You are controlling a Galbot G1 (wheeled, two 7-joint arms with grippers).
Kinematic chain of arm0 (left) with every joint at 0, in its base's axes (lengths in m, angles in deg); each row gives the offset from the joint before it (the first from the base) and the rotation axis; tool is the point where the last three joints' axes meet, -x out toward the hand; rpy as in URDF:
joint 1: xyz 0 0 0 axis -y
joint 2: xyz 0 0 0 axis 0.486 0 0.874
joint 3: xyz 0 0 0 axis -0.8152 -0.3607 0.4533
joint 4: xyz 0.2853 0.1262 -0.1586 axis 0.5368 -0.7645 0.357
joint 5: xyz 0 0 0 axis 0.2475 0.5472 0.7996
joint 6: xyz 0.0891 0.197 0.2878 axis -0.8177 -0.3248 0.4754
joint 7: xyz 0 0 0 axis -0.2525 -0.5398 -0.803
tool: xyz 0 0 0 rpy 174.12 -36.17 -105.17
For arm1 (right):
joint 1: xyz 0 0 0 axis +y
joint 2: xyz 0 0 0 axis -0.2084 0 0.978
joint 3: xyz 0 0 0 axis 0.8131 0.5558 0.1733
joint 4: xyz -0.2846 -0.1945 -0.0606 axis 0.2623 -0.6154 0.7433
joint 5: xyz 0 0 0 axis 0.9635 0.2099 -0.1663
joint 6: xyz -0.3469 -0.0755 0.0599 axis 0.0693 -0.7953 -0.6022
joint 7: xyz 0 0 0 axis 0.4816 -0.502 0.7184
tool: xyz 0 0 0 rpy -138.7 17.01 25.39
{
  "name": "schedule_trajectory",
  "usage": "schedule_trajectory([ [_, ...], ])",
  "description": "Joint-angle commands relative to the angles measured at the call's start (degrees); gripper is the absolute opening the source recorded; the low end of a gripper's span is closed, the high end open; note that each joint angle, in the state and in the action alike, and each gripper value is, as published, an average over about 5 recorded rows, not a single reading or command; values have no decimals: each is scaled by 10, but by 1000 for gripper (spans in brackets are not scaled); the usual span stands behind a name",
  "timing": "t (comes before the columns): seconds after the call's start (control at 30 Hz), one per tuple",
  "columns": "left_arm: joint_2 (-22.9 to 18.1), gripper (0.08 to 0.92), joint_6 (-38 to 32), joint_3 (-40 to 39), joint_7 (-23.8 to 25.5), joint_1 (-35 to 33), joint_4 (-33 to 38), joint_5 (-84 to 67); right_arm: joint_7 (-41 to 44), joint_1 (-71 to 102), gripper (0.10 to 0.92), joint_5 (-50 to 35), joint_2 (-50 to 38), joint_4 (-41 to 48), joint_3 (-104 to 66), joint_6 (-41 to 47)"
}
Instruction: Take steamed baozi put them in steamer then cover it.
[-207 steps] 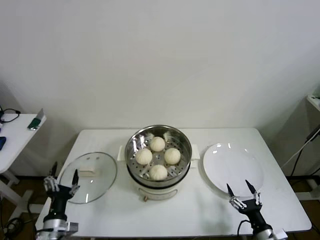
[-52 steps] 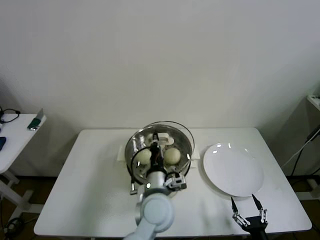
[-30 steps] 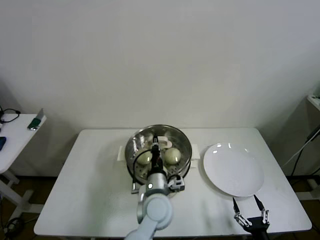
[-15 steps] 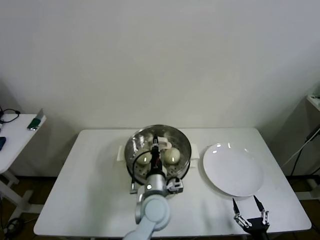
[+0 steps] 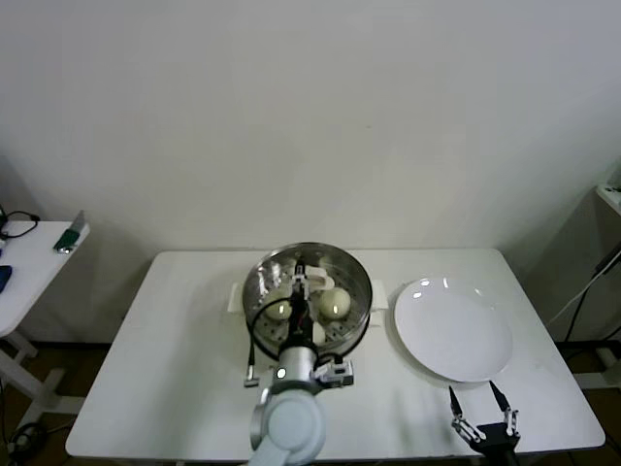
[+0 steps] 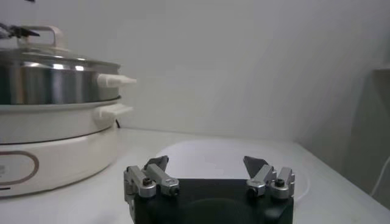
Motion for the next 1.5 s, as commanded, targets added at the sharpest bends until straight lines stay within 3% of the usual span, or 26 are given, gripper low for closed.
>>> schedule_trajectory([
  [0.03, 72, 595, -40, 20, -41, -85, 148, -129, -29, 4, 823, -8, -4, -4, 5, 21],
  [0.27, 104, 788, -150, 142, -197, -181, 171, -387, -47, -2, 823, -7, 1, -14, 3, 2],
  [0.37, 99, 817, -208, 229, -232, -206, 171, -513, -51, -10, 823, -8, 7, -16, 0, -4],
  [0.43, 99, 821, -258, 292, -231, -223, 171, -603, -52, -15, 823, -6, 9, -15, -1, -7],
  [0.57, 113, 823, -330, 403, -183, -270, 166, -828, -53, -20, 823, -4, 9, -11, -1, -11],
  [0.77, 151, 823, -417, 473, -137, -342, 113, -1029, -51, -26, 823, -8, 10, 5, 4, -28],
  [1.1, 127, 823, -529, 443, -130, -360, -13, -1031, -47, -38, 823, -23, 8, 19, 8, -40],
  [1.5, 111, 823, -541, 398, -131, -351, -31, -1012, -46, -39, 823, -27, 7, 25, 11, -42],
])
